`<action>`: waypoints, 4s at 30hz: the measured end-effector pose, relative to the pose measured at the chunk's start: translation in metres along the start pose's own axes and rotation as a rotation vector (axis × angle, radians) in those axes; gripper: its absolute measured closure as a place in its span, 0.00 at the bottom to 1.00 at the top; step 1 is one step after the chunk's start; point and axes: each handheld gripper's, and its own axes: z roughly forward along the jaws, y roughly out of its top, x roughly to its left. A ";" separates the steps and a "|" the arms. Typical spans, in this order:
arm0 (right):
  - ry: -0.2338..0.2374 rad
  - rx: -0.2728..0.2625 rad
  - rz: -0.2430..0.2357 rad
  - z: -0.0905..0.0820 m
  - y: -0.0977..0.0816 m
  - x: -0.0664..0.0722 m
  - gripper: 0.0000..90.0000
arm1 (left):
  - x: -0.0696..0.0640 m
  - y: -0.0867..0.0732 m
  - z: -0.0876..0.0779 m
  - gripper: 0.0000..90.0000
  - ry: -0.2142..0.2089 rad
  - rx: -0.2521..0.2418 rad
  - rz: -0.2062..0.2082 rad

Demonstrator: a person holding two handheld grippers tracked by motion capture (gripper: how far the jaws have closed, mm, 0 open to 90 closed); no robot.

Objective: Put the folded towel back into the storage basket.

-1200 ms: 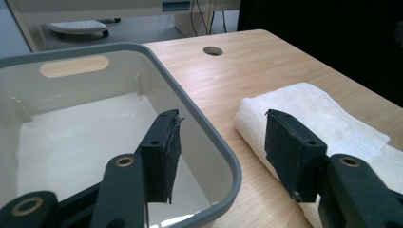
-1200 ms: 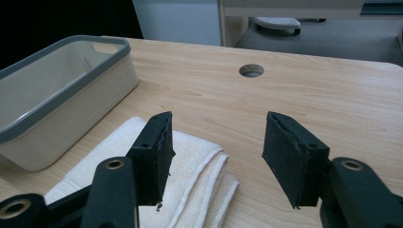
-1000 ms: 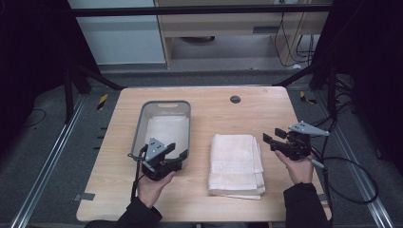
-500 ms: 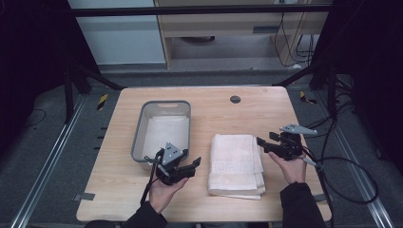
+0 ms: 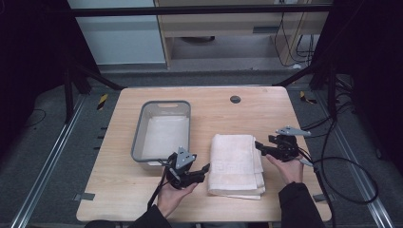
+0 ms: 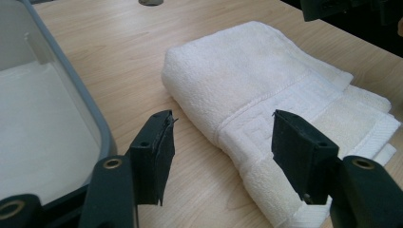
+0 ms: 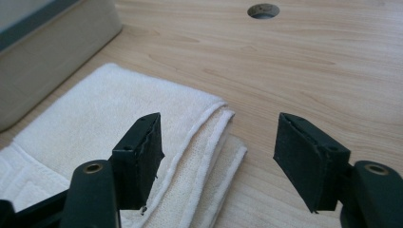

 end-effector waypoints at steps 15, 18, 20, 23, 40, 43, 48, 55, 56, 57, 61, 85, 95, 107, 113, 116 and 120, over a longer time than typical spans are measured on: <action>-0.001 0.059 -0.034 0.018 -0.008 0.006 0.34 | -0.014 -0.009 0.020 0.41 -0.010 0.054 0.031; 0.000 0.067 -0.033 0.021 -0.009 0.006 0.34 | -0.016 -0.011 0.024 0.40 -0.010 0.066 0.033; 0.002 0.074 -0.039 0.023 -0.010 0.007 0.34 | -0.016 -0.012 0.027 0.40 -0.011 0.080 0.032; 0.004 0.083 -0.042 0.026 -0.011 0.008 0.34 | -0.017 -0.016 0.034 0.38 -0.010 0.103 0.031; 0.038 0.128 0.000 0.040 -0.023 0.006 0.32 | -0.018 -0.027 0.054 0.32 -0.023 0.167 0.011; 0.047 0.145 0.029 0.043 -0.025 0.005 0.33 | -0.018 -0.028 0.056 0.32 -0.029 0.178 0.004; 0.053 0.163 0.053 0.046 -0.026 0.005 0.33 | -0.018 -0.029 0.058 0.34 -0.035 0.187 0.000; 0.081 0.194 0.103 0.049 -0.027 0.005 0.41 | -0.016 -0.029 0.060 0.37 -0.061 0.200 -0.015; 0.085 0.195 0.106 0.049 -0.027 0.005 0.42 | -0.016 -0.029 0.060 0.38 -0.061 0.200 -0.015; 0.089 0.196 0.107 0.049 -0.027 0.005 0.45 | -0.017 -0.029 0.061 0.39 -0.065 0.201 -0.009; 0.105 0.201 0.117 0.049 -0.027 0.005 0.51 | -0.017 -0.030 0.061 0.41 -0.078 0.195 -0.013; 0.169 0.202 0.214 0.043 -0.021 0.004 0.77 | -0.010 -0.028 0.059 0.77 -0.197 0.204 -0.104; 0.177 0.163 0.189 0.030 -0.012 0.008 0.78 | -0.008 -0.022 0.050 0.80 -0.212 0.183 -0.098; 0.193 0.051 0.160 -0.005 0.008 0.019 0.78 | -0.010 -0.005 0.023 0.80 -0.219 0.093 -0.063; 0.189 0.019 0.139 -0.015 0.016 0.023 0.78 | -0.013 0.002 0.014 0.80 -0.210 0.062 -0.035; 0.193 -0.004 0.133 -0.021 0.020 0.025 0.78 | -0.014 0.007 0.009 0.80 -0.213 0.038 -0.032; 0.195 -0.022 0.128 -0.028 0.026 0.027 0.78 | -0.014 0.013 0.001 0.80 -0.217 0.013 -0.025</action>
